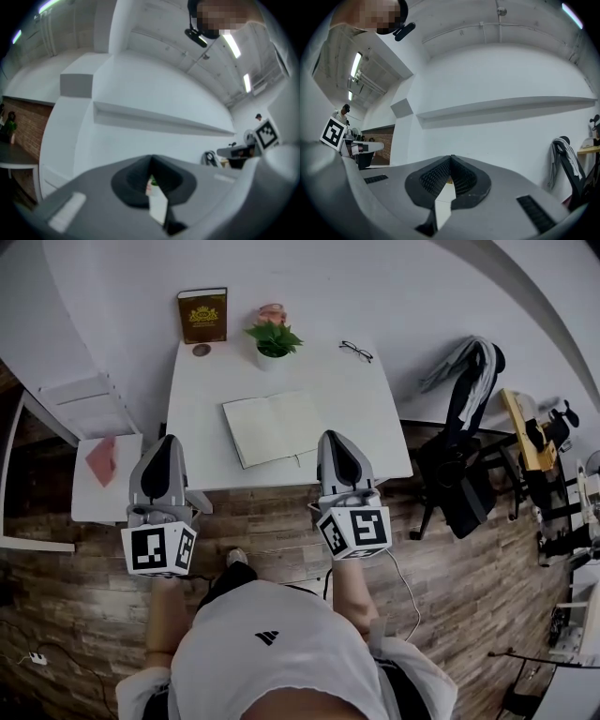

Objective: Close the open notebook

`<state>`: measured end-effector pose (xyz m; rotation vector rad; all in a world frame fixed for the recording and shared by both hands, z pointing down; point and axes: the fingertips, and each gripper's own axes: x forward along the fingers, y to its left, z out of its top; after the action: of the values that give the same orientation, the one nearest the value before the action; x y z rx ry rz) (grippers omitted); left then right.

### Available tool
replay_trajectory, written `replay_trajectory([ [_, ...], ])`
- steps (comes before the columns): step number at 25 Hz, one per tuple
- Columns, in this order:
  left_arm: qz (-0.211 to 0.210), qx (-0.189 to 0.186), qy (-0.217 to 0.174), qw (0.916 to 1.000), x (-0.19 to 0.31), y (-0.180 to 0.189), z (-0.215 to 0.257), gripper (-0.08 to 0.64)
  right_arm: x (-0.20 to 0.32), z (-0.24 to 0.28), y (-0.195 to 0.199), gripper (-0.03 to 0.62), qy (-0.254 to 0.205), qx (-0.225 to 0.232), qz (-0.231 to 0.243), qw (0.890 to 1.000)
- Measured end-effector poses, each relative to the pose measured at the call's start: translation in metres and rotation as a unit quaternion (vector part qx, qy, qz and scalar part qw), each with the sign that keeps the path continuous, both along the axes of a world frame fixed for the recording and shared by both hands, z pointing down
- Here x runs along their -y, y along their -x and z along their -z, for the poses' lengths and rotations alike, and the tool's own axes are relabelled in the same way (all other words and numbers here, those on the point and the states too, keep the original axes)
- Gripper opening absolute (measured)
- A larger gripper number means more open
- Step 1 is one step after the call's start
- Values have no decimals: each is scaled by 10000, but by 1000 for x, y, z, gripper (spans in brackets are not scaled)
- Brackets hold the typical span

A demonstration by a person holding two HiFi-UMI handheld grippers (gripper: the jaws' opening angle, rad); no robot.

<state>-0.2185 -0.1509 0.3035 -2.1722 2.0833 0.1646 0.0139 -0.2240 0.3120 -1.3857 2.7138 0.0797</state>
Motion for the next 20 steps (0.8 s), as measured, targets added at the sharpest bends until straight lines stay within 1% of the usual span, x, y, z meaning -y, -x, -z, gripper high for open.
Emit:
replay_trajectory([
  [7,-166,26,-50,9998,39,28,1,9,31,-1,29,-6,-47,-11,-113,9999],
  [14,-394,62,-25,9992,76,44,-1,9,59,-7,50,-6,13,-10,-253,9997],
  [17,-474,47,4,9989,90,49,-4,9,66,-14,60,-6,75,-89,-240,9996],
  [20,-552,9,72,9984,99,51,-12,9,67,-29,71,-6,217,-261,-178,9993],
])
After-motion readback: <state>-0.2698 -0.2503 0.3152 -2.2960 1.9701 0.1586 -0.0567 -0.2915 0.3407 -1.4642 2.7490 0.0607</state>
